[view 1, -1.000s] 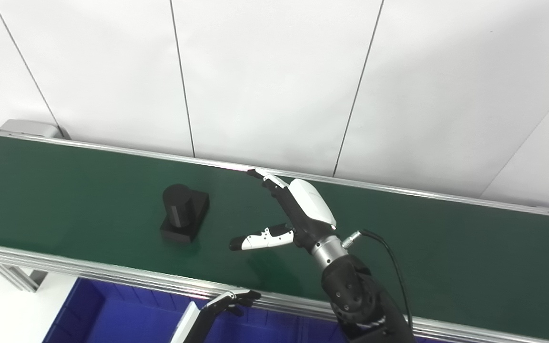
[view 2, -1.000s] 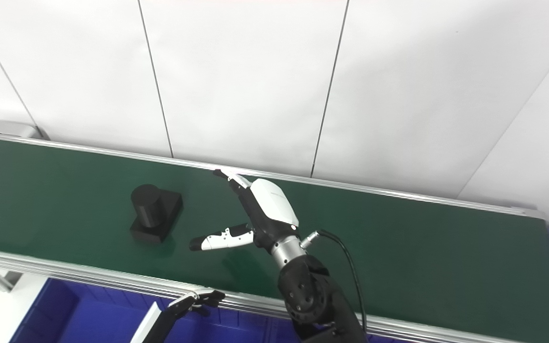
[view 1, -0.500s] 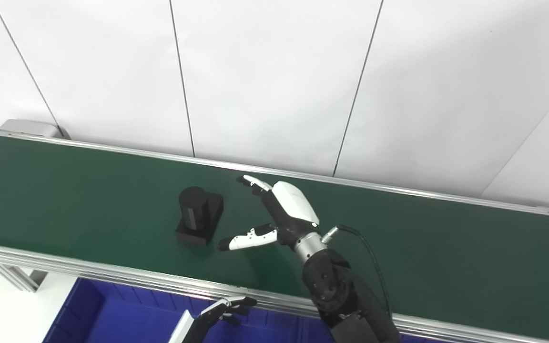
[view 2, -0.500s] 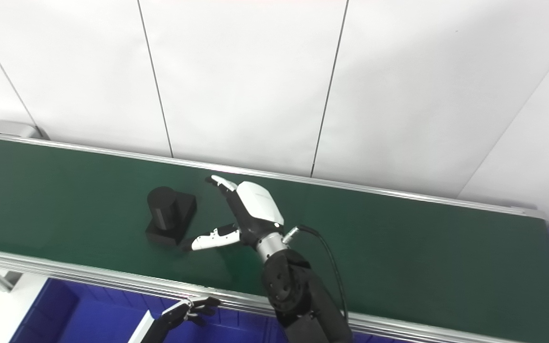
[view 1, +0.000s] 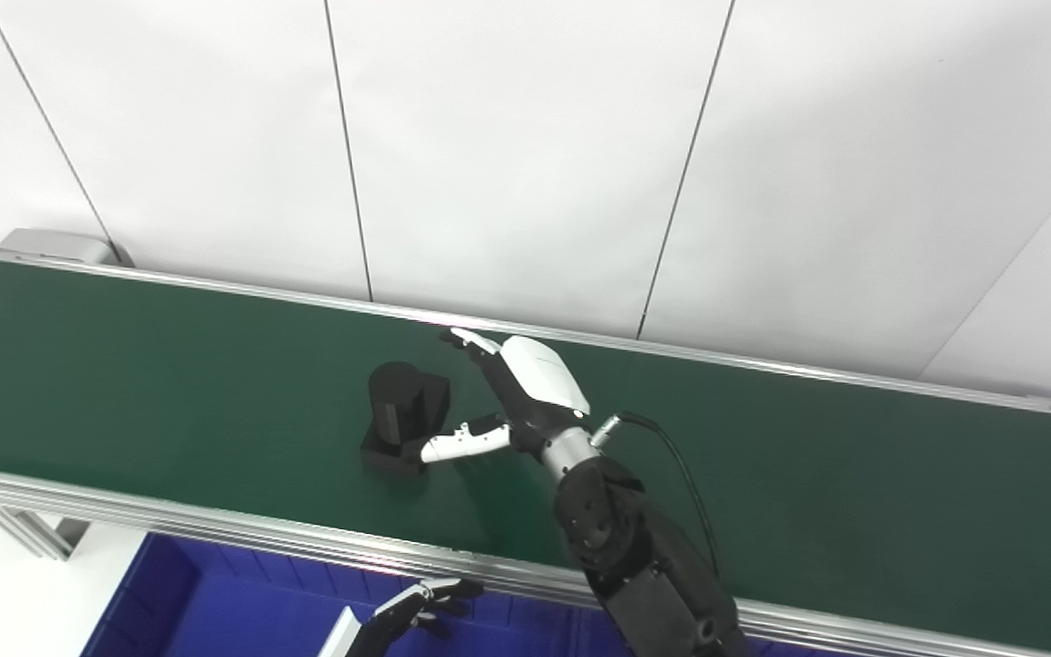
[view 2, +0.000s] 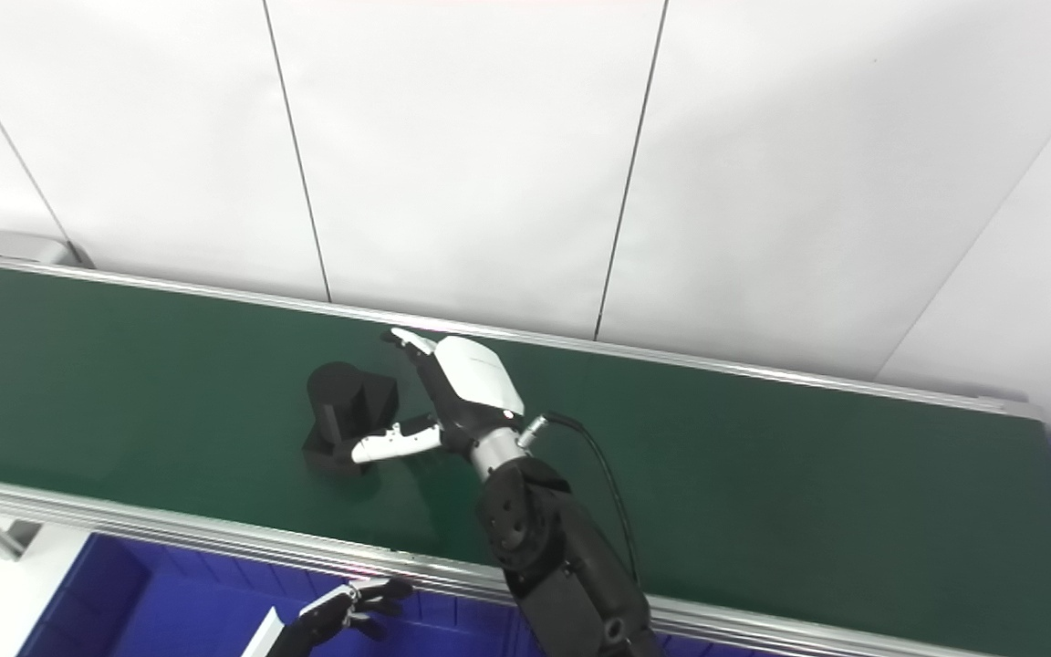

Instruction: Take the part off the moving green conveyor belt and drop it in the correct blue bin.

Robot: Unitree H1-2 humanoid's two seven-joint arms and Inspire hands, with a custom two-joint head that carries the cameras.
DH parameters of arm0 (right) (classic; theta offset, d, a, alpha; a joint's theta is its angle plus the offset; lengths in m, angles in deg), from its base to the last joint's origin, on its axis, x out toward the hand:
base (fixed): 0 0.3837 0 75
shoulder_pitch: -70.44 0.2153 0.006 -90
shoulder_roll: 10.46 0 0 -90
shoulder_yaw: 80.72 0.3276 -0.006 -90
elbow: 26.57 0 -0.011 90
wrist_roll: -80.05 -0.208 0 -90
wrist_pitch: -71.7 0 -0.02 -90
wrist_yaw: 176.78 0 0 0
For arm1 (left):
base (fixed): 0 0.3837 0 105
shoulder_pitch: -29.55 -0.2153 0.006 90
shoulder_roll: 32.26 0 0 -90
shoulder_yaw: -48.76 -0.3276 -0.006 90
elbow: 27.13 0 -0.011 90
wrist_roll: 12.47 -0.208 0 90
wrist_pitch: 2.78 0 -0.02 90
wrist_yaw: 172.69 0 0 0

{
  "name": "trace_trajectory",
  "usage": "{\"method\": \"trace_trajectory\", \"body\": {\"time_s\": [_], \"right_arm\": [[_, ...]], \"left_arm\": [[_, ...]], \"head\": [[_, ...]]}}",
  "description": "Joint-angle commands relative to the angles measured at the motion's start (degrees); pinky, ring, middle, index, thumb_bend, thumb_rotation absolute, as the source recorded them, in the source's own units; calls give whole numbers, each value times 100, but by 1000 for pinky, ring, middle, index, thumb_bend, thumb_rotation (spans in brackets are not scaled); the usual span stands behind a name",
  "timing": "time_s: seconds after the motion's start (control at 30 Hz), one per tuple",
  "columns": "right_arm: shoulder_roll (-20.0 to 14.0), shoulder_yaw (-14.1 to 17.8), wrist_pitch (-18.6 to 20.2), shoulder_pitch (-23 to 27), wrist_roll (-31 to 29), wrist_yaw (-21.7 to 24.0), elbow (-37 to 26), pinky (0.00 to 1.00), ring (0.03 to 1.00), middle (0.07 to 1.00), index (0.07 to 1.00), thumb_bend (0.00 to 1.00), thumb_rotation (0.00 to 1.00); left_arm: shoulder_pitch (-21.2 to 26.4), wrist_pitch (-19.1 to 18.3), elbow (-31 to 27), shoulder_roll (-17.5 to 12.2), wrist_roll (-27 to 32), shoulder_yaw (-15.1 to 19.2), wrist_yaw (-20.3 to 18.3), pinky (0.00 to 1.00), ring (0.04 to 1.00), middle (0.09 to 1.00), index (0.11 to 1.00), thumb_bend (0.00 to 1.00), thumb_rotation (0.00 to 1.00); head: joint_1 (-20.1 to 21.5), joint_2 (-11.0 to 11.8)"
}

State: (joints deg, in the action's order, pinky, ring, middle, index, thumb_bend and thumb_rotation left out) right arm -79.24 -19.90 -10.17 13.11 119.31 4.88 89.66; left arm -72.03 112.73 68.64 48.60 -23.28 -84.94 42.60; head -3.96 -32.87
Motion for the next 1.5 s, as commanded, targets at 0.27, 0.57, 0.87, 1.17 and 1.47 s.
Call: {"method": "trace_trajectory", "body": {"time_s": [0.27, 0.57, 0.87, 1.17, 1.47], "right_arm": [[342, -7, -250, 716, -41, -337, 599, 783, 852, 886, 883, 908, 445], [524, 13, -513, 802, -171, -834, 1282, 632, 737, 821, 825, 782, 201], [484, -173, -832, 714, 12, -1489, 1728, 403, 418, 500, 553, 517, 0], [396, -105, -835, 368, 72, -1990, 1307, 413, 389, 496, 557, 506, 0], [89, 105, -826, -181, 125, -2163, -34, 313, 378, 490, 546, 506, 0]], "left_arm": [[-52, 142, -207, -57, -163, -21, 88, 631, 733, 780, 739, 1000, 327], [-80, 142, -206, -22, -256, -56, 200, 637, 734, 781, 743, 1000, 361], [-101, 142, -245, 7, -230, -14, 183, 634, 732, 777, 743, 1000, 360], [-35, 142, -214, -41, -187, 0, 134, 623, 727, 777, 747, 1000, 370], [-38, 142, -293, -99, -203, 131, 2, 622, 729, 780, 754, 1000, 407]], "head": [[-18, -76], [-45, -142], [-49, -184], [44, -197], [267, -324]]}}
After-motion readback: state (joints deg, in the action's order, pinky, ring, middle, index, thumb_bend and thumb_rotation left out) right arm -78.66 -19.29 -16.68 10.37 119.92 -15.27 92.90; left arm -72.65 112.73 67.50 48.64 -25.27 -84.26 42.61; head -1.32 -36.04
